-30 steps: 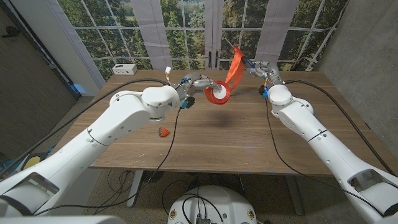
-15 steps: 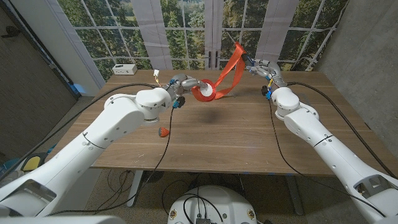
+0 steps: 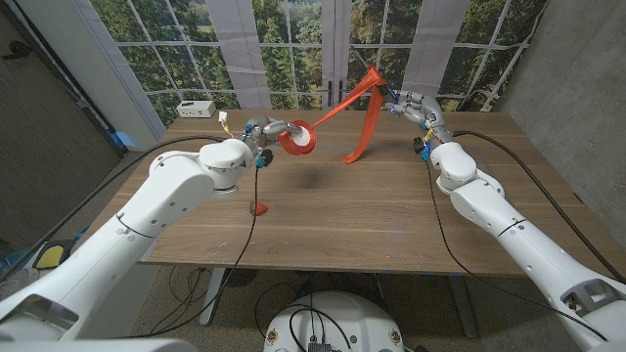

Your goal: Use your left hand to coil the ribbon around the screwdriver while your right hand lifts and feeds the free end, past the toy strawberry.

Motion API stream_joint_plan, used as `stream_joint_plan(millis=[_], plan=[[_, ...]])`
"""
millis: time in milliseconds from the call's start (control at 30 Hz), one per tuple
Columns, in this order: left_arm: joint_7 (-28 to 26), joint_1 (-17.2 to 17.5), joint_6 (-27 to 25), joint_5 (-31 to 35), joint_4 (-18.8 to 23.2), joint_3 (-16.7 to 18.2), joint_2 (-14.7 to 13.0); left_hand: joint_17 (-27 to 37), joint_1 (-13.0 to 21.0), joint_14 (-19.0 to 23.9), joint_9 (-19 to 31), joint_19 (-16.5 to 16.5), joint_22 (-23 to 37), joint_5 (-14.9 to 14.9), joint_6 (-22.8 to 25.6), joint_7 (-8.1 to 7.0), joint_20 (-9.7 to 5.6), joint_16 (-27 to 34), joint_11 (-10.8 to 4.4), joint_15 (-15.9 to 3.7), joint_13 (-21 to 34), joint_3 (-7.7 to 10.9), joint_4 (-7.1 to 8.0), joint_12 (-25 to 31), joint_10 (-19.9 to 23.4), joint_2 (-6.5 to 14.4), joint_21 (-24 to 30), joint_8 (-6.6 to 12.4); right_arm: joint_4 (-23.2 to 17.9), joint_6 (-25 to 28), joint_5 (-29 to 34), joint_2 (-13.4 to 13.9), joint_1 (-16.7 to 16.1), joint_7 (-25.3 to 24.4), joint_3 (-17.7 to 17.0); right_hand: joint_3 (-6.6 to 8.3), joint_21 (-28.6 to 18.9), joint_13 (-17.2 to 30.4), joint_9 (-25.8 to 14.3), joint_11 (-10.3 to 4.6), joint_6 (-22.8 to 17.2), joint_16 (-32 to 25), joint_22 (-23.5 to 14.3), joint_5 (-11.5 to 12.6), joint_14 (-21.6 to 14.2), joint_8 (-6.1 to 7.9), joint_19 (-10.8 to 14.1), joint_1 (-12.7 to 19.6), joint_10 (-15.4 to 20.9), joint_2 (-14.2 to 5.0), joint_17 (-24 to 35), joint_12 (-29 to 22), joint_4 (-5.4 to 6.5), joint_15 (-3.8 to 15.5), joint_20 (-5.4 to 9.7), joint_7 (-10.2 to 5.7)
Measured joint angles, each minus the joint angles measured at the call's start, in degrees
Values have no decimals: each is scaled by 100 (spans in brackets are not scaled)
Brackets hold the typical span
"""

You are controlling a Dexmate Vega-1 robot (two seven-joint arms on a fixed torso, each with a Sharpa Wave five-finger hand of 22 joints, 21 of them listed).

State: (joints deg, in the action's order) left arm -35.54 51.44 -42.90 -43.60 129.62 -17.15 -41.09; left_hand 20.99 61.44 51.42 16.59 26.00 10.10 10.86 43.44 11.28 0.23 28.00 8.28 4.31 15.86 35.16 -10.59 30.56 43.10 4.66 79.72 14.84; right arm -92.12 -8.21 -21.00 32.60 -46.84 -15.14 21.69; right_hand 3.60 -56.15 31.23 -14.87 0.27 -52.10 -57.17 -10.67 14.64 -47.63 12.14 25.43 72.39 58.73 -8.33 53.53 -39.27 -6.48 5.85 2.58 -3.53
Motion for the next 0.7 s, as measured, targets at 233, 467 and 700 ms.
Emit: stream_joint_plan(millis=[233, 467, 700], plan=[[-245, 90, 7, -59, -34, 146, 1, 0, 7, 0, 5, 0, 0, 0, 0, 0, 0, -10, 0, 0, 5, 0, 0, -16, 0, -7, -1, -18, 266, -412, 38, 40, 82, 271, 89, 0, 0, 24, -30, 15, 0, 39, 0, 0, 38, -24, -39, 0, -32, 0, 48, -2, 0, -2, -5, 0], [-464, 37, -26, -41, -190, 266, 37, 0, 7, 0, 38, -1, -1, -1, 1, 0, 1, -16, 12, 0, 9, 0, 0, -22, 12, -7, -2, -41, 370, -1182, 38, 110, 161, 1084, 190, 0, -22, 27, -30, -16, 0, 83, 0, 0, 59, -23, -90, -1, -63, 1, 88, -6, 0, -22, 7, 0], [-484, -283, -87, 70, -404, 144, 85, 0, 7, 0, 38, -1, -1, -2, 3, -2, 2, -21, 11, 0, 10, 0, 0, -23, 12, -7, -2, -25, 414, -1345, -35, 160, 258, 1524, 283, 0, -44, 27, -30, -16, 0, 105, -1, -1, 59, -23, -89, -1, -62, 1, 102, -6, 0, -22, 7, 0]])
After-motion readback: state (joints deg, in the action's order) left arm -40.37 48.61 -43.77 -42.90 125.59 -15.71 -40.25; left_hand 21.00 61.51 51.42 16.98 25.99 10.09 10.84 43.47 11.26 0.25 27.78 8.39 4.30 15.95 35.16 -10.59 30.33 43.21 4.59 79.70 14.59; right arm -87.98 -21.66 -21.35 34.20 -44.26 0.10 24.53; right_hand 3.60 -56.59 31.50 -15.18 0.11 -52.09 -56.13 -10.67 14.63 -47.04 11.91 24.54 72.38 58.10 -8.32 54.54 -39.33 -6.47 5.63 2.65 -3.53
